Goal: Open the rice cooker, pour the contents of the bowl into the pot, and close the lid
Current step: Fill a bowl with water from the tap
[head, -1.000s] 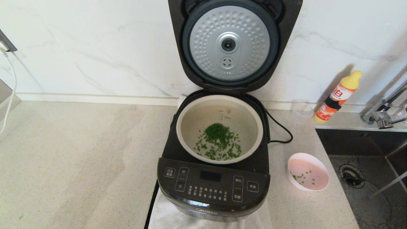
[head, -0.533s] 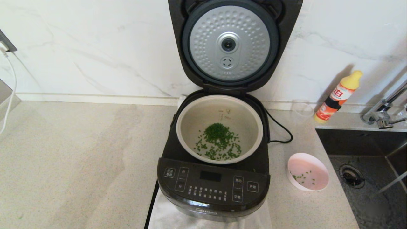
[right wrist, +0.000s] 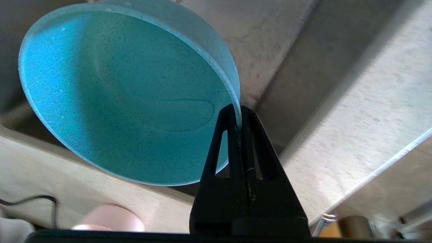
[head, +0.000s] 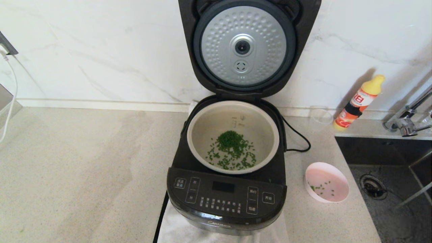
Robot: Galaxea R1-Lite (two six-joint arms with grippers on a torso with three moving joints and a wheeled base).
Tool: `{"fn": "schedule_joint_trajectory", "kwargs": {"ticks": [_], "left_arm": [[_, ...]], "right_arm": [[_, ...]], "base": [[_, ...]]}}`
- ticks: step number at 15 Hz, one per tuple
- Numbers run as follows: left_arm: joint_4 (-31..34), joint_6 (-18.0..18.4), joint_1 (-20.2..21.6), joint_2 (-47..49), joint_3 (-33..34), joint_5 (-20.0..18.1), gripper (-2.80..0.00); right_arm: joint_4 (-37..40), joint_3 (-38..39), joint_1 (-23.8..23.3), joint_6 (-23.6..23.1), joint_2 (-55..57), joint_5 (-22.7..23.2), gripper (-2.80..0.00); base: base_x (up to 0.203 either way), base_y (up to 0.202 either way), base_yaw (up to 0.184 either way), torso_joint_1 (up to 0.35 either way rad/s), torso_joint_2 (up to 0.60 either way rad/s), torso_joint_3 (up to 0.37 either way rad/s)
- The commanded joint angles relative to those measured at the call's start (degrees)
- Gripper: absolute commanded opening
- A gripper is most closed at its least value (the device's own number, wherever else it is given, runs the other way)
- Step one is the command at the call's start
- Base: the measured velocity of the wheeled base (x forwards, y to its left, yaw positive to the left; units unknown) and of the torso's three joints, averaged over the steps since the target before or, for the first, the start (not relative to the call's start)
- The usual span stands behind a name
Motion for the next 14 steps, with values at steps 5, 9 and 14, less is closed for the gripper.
{"fn": "schedule_joint_trajectory", "kwargs": {"ticks": [5,9,14], "left_arm": [[0.0,0.0,0.0,0.0,0.5,0.0,-2.8],[0.0,0.0,0.0,0.0,0.5,0.0,-2.8],[0.0,0.0,0.0,0.0,0.5,0.0,-2.8]], "right_arm": [[0.3,-7.9,2.3,5.1,4.6,0.1,-2.8],[0.9,-12.2,3.5,7.9,7.0,0.1,-2.8],[1.3,-12.6,4.6,9.0,7.0,0.0,-2.8]], "base": [[0.0,0.0,0.0,0.0,0.0,0.0],[0.0,0.0,0.0,0.0,0.0,0.0],[0.0,0.0,0.0,0.0,0.0,0.0]]}}
